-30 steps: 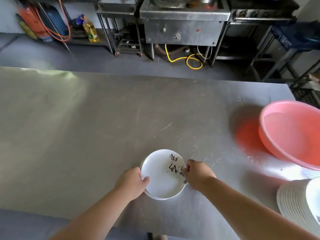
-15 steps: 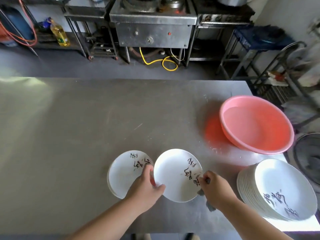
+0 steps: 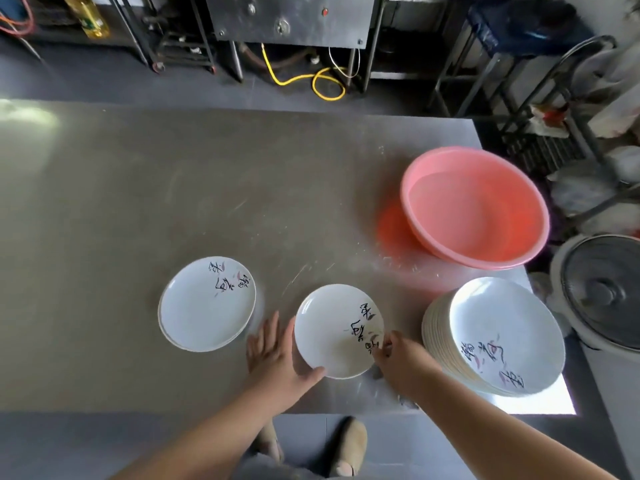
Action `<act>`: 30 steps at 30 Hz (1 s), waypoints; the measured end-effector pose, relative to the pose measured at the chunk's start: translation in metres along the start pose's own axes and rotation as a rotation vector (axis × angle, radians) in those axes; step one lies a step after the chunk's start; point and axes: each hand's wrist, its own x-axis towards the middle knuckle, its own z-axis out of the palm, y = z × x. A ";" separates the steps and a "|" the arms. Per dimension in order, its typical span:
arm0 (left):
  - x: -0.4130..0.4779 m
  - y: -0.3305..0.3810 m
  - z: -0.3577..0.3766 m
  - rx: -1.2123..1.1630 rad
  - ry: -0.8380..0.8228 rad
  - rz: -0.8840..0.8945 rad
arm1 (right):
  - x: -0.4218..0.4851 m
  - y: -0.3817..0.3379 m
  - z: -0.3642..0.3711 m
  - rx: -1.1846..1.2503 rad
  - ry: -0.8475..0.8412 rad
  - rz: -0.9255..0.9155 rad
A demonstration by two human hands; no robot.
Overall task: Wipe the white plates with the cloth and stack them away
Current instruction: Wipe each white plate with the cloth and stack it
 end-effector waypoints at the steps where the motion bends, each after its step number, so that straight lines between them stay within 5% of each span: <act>1: 0.000 -0.004 0.003 0.037 0.007 0.018 | -0.001 0.001 -0.003 0.018 -0.001 -0.011; 9: 0.010 -0.016 0.005 0.199 0.212 0.262 | 0.003 -0.030 -0.029 0.340 0.238 -0.191; 18: 0.017 -0.011 0.014 0.240 0.251 0.321 | -0.007 -0.014 0.031 -0.528 0.154 -0.517; 25: 0.023 -0.014 0.018 0.256 0.252 0.310 | 0.028 -0.023 0.031 -0.636 0.179 -0.424; 30: 0.022 -0.014 0.018 0.261 0.219 0.292 | 0.036 -0.049 0.039 -0.590 0.097 -0.662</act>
